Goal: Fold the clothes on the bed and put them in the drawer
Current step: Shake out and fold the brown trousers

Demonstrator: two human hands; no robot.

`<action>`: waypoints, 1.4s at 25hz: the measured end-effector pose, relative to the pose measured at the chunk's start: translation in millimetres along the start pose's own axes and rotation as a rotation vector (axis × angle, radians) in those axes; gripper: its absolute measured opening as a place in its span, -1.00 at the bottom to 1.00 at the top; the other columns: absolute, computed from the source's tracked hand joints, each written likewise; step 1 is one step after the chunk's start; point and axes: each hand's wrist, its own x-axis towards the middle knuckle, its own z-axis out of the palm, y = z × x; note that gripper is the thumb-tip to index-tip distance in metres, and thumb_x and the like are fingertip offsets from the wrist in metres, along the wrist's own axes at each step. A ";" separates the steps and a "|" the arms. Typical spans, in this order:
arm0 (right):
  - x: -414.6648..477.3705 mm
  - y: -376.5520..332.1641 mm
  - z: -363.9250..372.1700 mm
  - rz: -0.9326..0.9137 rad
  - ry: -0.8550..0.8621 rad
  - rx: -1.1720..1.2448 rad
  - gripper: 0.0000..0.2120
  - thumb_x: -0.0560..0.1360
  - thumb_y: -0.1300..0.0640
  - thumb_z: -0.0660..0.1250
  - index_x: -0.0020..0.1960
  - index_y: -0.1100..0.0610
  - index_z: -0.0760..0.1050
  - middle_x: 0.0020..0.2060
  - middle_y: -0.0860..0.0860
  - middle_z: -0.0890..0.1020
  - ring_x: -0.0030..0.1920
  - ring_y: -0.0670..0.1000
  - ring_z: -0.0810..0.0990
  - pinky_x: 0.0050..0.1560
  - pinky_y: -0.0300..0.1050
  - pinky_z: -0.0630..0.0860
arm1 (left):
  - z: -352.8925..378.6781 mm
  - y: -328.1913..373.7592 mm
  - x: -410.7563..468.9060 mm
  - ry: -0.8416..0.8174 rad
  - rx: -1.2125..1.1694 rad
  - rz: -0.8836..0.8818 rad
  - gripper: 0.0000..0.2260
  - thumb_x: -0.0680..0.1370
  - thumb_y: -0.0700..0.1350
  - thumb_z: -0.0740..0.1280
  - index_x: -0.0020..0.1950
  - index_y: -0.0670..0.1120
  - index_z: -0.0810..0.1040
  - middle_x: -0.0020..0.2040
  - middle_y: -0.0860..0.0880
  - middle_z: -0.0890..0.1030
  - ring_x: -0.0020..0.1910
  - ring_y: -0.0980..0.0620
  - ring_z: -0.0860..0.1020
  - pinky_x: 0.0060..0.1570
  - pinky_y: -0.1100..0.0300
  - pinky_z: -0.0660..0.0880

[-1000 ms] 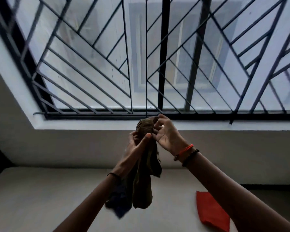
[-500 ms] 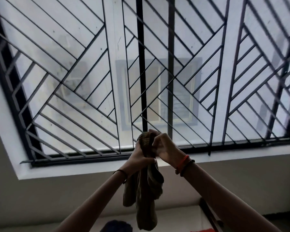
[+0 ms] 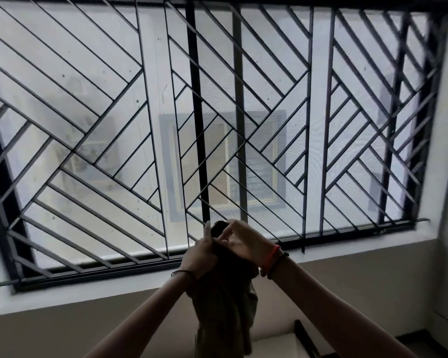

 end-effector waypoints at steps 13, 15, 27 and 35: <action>-19.9 19.7 -36.2 -0.473 0.438 -1.231 -0.89 0.49 0.12 0.27 0.00 0.03 0.50 -0.14 0.05 0.66 -0.06 0.08 0.64 -0.22 -0.11 0.44 | -33.0 8.6 7.0 0.175 0.326 0.301 -0.82 0.57 -0.13 0.12 0.05 -0.02 0.50 0.07 -0.02 0.62 0.05 -0.10 0.59 -0.19 0.13 0.34; -18.6 23.9 -40.6 -0.508 0.451 -1.344 -0.87 0.51 0.09 0.26 0.01 0.07 0.54 -0.07 0.07 0.59 0.01 0.08 0.58 -0.19 -0.15 0.39 | -33.8 6.0 7.5 0.168 0.315 0.318 -0.80 0.56 -0.13 0.13 0.07 0.00 0.52 0.07 0.00 0.63 0.04 -0.08 0.60 -0.19 0.14 0.36; -28.5 8.2 -69.7 -0.278 0.267 -1.505 -0.71 0.47 0.11 0.28 0.18 -0.01 0.54 0.14 0.07 0.62 0.14 0.14 0.59 0.08 -0.01 0.48 | -42.4 -24.9 -5.7 -0.126 0.565 0.410 -0.61 0.48 -0.15 0.24 0.29 -0.03 0.27 0.15 -0.04 0.51 0.04 -0.08 0.54 -0.21 0.15 0.32; -27.6 -25.6 -103.4 -0.075 0.185 -1.507 -0.74 0.45 -0.04 0.39 0.10 0.01 0.57 0.00 0.04 0.61 0.05 0.05 0.57 0.03 -0.08 0.45 | -57.3 -56.8 0.0 -0.143 0.533 0.156 -0.81 0.56 -0.09 0.17 0.16 -0.06 0.41 0.11 -0.09 0.58 0.04 -0.12 0.56 -0.07 0.05 0.47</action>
